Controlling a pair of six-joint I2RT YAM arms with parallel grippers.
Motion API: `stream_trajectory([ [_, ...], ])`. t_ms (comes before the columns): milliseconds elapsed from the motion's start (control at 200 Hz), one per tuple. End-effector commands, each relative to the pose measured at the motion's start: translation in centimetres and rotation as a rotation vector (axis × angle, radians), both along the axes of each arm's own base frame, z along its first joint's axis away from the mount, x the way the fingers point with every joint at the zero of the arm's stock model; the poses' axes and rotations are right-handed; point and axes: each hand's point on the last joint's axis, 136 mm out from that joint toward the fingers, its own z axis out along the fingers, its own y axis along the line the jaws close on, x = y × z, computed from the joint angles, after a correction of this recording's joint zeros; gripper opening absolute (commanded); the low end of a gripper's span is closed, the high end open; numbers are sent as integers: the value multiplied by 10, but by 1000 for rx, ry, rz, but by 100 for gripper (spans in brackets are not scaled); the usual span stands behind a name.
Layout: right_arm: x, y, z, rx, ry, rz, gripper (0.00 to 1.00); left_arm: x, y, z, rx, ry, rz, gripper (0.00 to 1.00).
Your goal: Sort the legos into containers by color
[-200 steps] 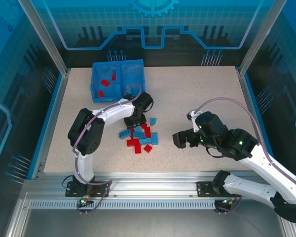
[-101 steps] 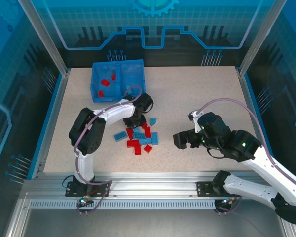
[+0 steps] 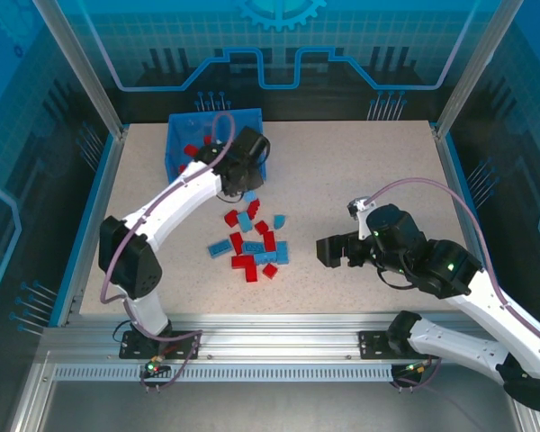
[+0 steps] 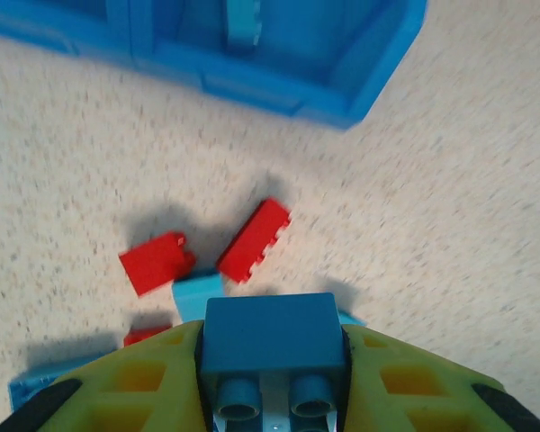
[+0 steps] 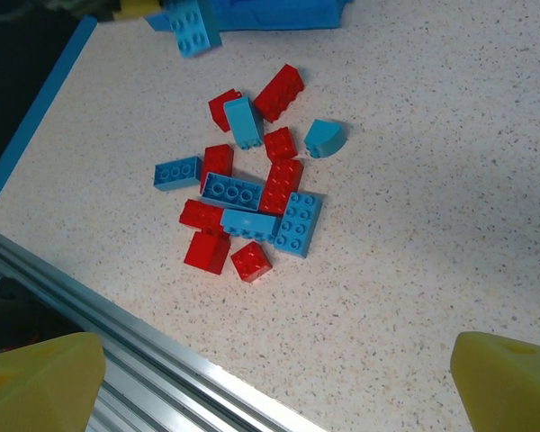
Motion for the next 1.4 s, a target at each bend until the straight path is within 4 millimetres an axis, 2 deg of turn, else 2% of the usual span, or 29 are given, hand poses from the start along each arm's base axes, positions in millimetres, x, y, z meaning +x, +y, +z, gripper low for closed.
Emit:
stream_trajectory([
  [0,7,-1,9,38,-17,-42,100,22,21,38,13,-107,-18,20],
  [115,8,-2,12,39,-17,-57,100,57,35,55,-12,-175,-9,20],
  [175,9,-3,12,44,-17,-66,100,79,40,58,-1,-197,-9,19],
  [245,8,-3,12,49,-14,-72,100,108,38,57,21,-234,-48,19],
  [360,8,-5,11,47,-11,-81,100,152,35,43,86,-264,-82,19],
  [455,7,-7,10,43,-3,-87,100,184,33,21,122,-263,-89,23],
  [545,5,-10,10,44,4,-96,100,206,29,0,136,-264,-109,26],
  [630,2,-13,11,52,8,-104,100,216,24,-22,135,-243,-122,27],
  [825,-1,-16,10,78,11,-121,100,212,24,-71,135,-136,-108,34],
  [895,-2,-17,10,84,12,-125,100,207,22,-78,121,-114,-116,41],
  [940,-2,-17,9,86,14,-124,100,206,21,-76,113,-113,-119,46],
  [1040,-2,-16,9,86,17,-123,100,201,17,-58,87,-132,-129,55],
  [1196,-2,-15,11,93,15,-124,100,187,13,-15,56,-180,-146,57],
  [1281,-2,-15,12,96,13,-122,100,167,11,15,31,-200,-155,55],
  [1396,-1,-14,10,92,14,-124,100,121,12,41,20,-200,-165,53],
])
